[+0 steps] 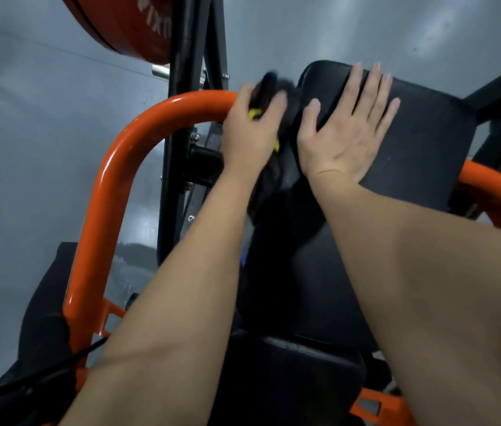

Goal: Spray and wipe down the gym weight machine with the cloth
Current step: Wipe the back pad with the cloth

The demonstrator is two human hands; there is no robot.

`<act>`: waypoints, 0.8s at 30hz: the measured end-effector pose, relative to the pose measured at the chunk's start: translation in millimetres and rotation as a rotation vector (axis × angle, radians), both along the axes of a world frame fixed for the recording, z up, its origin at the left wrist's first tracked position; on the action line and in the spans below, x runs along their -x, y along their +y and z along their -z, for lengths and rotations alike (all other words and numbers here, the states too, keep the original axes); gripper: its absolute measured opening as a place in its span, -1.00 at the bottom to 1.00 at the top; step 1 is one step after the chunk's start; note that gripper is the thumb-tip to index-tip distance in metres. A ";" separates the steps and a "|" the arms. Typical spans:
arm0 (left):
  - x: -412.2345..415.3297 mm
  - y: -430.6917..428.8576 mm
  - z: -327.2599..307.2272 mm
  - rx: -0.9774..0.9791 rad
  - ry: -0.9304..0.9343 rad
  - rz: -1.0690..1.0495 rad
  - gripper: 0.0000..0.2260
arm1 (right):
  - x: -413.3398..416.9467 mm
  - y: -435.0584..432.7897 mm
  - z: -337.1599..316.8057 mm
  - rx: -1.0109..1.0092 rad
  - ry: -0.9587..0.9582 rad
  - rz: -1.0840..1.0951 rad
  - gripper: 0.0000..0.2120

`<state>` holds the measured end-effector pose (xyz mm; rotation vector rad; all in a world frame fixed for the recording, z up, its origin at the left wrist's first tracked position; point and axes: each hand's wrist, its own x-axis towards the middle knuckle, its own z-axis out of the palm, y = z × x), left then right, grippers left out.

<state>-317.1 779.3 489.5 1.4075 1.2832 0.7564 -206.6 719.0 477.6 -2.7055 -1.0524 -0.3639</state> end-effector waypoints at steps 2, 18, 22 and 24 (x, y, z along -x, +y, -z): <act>-33.8 39.7 -24.2 -0.043 0.083 0.088 -0.72 | 1.4 2.6 0.9 -0.001 0.004 -0.002 -0.26; 69.5 -90.4 34.2 0.422 0.092 -0.082 -0.65 | 1.0 2.1 -1.7 0.058 0.025 -0.006 -0.26; 82.2 -103.6 32.2 0.397 0.193 -0.104 -0.88 | 0.4 1.0 -4.1 0.039 0.052 -0.023 -0.24; 92.2 -113.9 31.1 0.365 0.234 -0.086 -0.95 | 1.0 0.9 -4.5 0.045 0.074 -0.045 -0.20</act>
